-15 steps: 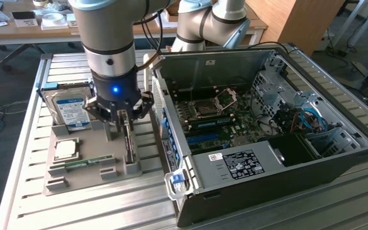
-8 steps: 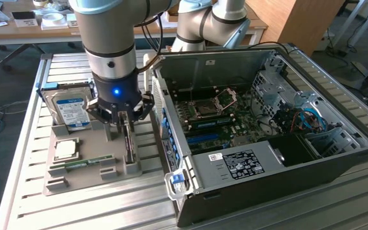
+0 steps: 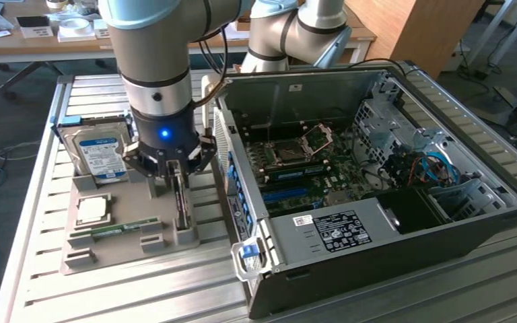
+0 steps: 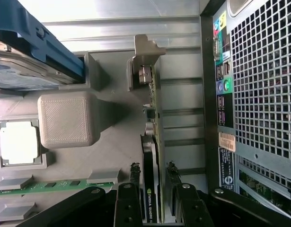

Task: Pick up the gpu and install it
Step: 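Pick up the gpu and move the gpu toward the slot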

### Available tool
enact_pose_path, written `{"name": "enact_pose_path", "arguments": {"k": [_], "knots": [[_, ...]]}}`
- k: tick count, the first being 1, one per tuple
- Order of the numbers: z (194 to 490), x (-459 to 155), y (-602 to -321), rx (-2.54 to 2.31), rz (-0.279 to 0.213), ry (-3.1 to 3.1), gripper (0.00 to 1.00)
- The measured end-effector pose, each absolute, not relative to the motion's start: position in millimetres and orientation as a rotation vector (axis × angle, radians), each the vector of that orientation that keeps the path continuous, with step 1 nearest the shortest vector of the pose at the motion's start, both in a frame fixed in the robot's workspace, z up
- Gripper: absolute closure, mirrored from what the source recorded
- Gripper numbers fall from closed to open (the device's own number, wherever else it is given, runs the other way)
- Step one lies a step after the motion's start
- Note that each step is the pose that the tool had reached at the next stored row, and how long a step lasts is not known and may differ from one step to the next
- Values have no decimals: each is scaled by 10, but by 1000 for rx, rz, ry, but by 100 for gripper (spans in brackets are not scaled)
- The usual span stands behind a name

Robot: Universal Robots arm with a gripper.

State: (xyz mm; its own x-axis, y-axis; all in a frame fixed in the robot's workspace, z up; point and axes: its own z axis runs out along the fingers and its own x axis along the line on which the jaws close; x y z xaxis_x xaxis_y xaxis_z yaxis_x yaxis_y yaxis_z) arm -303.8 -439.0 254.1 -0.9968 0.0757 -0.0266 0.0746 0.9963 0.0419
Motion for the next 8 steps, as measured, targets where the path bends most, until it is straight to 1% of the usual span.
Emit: {"name": "enact_pose_path", "arguments": {"k": [8], "knots": [[2454, -3038, -4390, 117, 64, 3111, 64]]}}
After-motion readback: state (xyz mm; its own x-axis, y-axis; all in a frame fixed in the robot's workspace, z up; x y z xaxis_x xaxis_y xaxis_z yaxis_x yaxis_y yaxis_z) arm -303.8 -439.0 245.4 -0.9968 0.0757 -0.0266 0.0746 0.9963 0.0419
